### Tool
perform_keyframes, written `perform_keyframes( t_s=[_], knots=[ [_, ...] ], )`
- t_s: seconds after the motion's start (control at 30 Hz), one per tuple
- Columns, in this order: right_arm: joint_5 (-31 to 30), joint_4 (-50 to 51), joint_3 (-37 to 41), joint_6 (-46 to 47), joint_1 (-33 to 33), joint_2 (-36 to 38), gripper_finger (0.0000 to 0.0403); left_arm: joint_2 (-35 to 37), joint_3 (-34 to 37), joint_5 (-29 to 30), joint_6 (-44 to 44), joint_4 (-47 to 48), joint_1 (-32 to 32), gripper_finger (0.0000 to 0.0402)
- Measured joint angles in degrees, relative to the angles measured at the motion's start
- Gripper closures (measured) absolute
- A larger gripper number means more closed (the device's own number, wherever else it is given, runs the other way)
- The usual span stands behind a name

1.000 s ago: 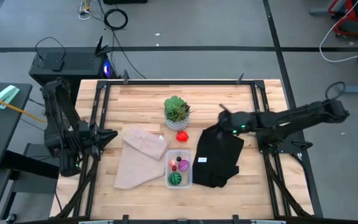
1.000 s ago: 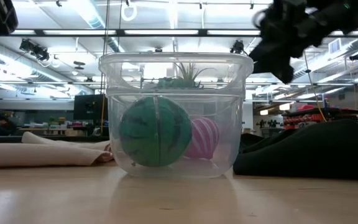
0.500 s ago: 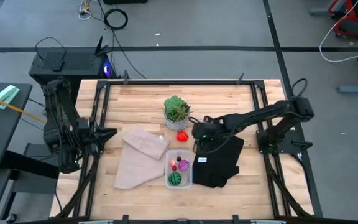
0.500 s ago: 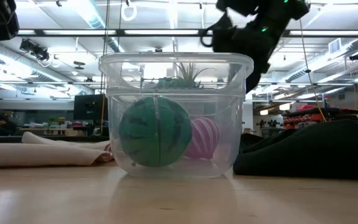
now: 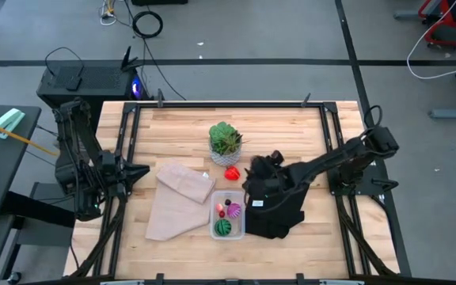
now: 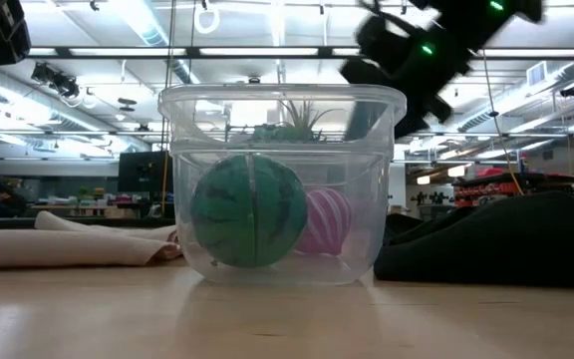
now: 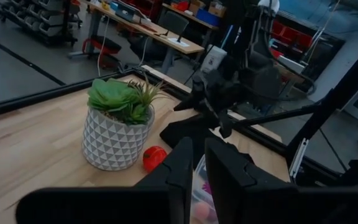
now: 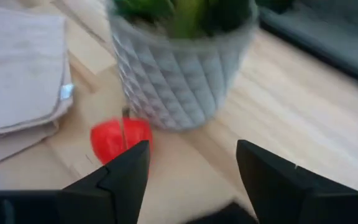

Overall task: Pick and placing Produce into tupperware
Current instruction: Put the red apple into the transparent container

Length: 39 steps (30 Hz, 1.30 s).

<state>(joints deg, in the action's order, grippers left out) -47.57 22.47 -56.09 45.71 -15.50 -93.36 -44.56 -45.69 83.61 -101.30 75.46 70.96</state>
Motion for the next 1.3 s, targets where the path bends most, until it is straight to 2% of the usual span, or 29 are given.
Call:
perform_keyframes(
  t_s=[0.13, 0.2, 0.3, 0.53, 0.67, 0.83, 1.07, 1.3],
  knots=[
    [-1.7, -1.73, 7.94, 11.5, -2.07, 3.82, 0.0167, 0.17, -0.02, -0.23, 0.0, 0.02, 0.0, 0.0348],
    [-2.26, -4.03, 11.73, 12.91, -2.43, 7.12, 0.017, 0.5, -0.02, -0.49, -0.03, 0.01, -0.02, 0.0346],
    [0.07, -8.5, 16.08, 7.08, -2.09, 11.71, 0.0172, 1.21, -0.02, -0.95, 0.01, 0.03, -0.02, 0.0345],
    [15.21, -18.61, 24.11, -5.27, 2.83, 15.14, 0.0163, 3.04, -0.02, -1.0, 0.47, 0.51, -0.17, 0.035],
    [19.74, -22.27, 24.62, -9.5, 6.57, 14.67, 0.0145, 3.08, -0.02, -1.11, 0.46, 0.71, -0.27, 0.0351],
    [27.67, -27.96, 24.59, -15.99, 10.3, 13.39, 0.0102, 3.08, -0.02, -1.4, 0.61, 0.74, -1.3, 0.0345],
    [28.16, -30.2, 22.49, -20.33, 11.27, 10.85, 0.0046, 3.06, -0.02, -1.42, 0.63, 0.86, -2.41, 0.0341],
    [27.88, -30.06, 17.41, -23.23, 10.43, 5.14, 0.0036, 3.08, -0.02, -1.42, 1.92, 0.74, -2.38, 0.0346]
  ],
)
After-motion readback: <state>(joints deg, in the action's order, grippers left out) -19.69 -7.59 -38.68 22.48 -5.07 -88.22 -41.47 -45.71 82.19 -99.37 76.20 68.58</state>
